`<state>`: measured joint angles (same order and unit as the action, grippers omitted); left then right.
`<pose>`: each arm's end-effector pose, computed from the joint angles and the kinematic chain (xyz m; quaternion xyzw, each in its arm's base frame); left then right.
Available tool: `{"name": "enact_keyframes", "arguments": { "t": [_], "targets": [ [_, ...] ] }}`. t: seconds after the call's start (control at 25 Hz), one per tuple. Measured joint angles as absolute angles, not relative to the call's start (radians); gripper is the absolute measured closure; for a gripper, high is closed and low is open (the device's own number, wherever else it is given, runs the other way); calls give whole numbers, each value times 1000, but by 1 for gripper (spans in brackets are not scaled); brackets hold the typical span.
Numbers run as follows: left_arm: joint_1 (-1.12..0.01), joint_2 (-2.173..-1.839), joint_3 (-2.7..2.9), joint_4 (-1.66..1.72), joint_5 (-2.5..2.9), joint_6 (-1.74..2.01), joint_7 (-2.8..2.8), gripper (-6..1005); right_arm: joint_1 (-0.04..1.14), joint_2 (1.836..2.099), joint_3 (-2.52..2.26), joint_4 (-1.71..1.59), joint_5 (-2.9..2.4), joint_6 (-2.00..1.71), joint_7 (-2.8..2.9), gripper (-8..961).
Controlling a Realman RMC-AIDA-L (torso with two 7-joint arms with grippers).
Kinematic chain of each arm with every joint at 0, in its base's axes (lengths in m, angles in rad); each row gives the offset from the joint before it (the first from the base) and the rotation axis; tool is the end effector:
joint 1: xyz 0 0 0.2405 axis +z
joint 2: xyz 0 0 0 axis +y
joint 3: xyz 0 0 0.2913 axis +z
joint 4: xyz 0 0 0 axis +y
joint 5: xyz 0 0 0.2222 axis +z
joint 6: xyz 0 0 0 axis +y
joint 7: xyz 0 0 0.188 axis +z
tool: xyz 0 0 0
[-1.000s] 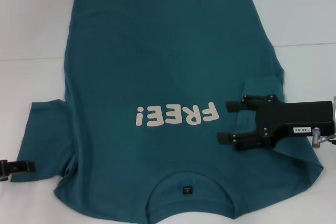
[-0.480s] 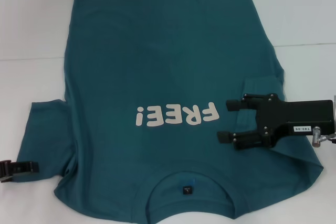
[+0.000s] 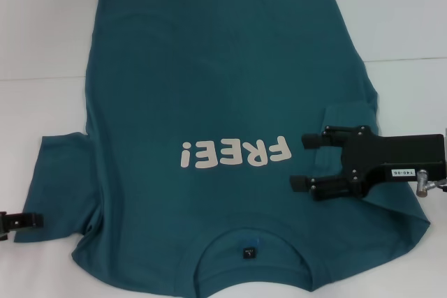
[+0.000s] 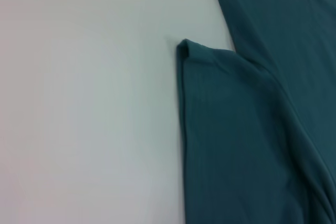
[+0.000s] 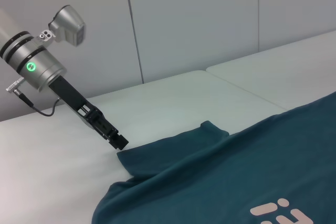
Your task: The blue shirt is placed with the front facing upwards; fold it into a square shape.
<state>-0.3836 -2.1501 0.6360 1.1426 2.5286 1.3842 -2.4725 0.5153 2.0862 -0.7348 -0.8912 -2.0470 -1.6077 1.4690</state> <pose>-0.3834 0.3565 0.0097 -0.7141 -0.6382 -0.0702 0.2790 0.2633 0.3788 -0.0270 -0.9573 0.1642 0.1931 0.1392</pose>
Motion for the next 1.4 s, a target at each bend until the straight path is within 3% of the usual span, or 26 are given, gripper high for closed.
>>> {"name": "enact_keyframes", "arguments": {
  "t": [1.4],
  "targets": [
    [-399, -2144, 629, 1101, 2531, 1379, -2469, 156, 515, 2086, -735, -885, -2049, -1608, 1468, 26]
  ]
}}
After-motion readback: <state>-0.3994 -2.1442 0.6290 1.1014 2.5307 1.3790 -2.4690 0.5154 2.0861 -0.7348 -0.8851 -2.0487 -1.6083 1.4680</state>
